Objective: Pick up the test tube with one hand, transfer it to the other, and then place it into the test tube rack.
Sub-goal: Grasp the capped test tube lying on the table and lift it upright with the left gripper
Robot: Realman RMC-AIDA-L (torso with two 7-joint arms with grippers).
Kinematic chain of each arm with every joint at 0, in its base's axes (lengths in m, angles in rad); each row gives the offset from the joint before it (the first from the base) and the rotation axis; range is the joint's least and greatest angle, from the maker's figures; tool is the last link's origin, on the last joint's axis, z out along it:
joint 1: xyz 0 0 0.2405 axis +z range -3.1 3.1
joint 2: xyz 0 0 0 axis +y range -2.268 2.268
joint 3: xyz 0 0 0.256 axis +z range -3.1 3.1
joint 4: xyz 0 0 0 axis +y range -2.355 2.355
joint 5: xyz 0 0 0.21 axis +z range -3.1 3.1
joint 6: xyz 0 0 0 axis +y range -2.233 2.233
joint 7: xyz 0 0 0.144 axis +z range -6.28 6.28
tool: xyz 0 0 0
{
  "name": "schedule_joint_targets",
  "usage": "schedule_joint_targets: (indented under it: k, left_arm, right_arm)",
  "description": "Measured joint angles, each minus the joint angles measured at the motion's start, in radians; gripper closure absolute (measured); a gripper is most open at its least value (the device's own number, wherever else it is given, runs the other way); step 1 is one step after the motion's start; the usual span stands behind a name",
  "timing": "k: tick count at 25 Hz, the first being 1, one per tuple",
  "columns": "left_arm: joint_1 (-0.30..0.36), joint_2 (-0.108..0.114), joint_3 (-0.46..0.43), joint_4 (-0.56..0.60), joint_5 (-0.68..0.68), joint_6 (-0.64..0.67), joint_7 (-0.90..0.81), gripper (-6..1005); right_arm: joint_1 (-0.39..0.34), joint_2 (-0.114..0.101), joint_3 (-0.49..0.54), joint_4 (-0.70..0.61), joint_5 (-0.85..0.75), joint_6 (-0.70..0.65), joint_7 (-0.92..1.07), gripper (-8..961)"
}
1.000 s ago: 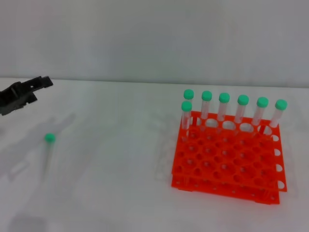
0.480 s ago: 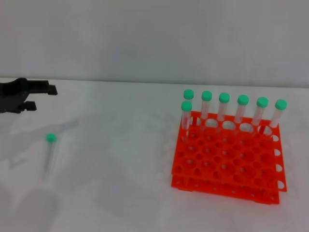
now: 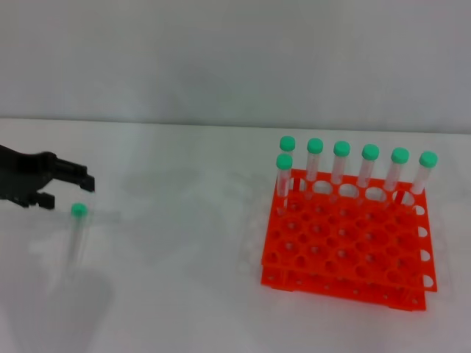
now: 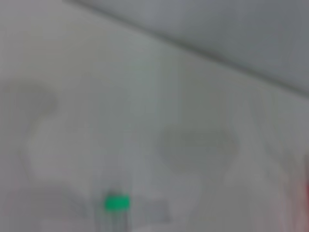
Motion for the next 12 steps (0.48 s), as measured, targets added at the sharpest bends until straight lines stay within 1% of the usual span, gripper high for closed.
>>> schedule_joint_targets:
  k: [5,10,12]
  left_arm:
    - [-0.046,0.001,0.0,0.074,0.162,0.01,-0.071,176]
    - [-0.062,0.001,0.0,0.166,0.247,0.007,-0.133,179]
    - [-0.066,-0.003,0.0,0.177,0.28,-0.002,-0.146,181]
  right_arm:
    - [0.0,-0.001,0.0,0.0,0.0,0.0,-0.007,257]
    - [0.004,-0.001,0.0,-0.003,0.0,0.001,-0.032,257]
    - [0.005,-0.001,0.0,-0.003,0.0,0.001,-0.035,257]
